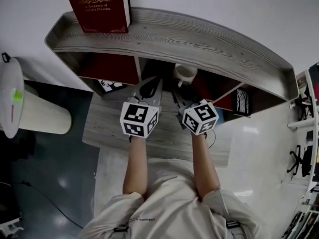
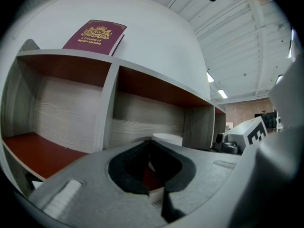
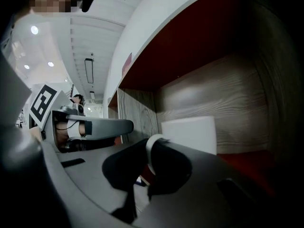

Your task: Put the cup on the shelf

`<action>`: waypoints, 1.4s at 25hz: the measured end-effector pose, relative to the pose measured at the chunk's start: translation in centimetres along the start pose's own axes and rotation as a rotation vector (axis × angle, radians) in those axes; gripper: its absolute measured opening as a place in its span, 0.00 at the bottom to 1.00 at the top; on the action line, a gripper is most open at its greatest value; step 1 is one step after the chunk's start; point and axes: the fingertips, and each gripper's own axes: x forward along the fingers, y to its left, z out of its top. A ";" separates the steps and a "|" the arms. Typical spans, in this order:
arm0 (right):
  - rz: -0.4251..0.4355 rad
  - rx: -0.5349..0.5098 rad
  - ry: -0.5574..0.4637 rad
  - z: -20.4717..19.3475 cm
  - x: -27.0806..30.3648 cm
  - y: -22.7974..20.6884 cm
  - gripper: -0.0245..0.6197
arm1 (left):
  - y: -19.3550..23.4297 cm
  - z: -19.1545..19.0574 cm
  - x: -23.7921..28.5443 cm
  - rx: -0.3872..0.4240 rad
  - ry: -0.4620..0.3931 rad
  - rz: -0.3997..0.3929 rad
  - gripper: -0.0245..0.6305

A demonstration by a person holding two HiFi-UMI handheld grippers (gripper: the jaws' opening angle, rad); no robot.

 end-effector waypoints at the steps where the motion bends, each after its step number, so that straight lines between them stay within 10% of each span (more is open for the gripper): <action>1: -0.005 -0.001 0.015 0.0 0.1 -0.1 0.07 | 0.0 0.1 0.2 -0.001 -0.001 -0.008 0.05; 15: -0.171 -0.034 0.047 0.0 -0.4 -2.1 0.07 | -1.8 -0.7 2.9 0.056 0.041 -0.163 0.05; 35: -0.153 -0.008 -0.024 -0.3 -1.7 -1.4 0.13 | -3.0 -1.7 2.7 0.075 0.060 -0.228 0.05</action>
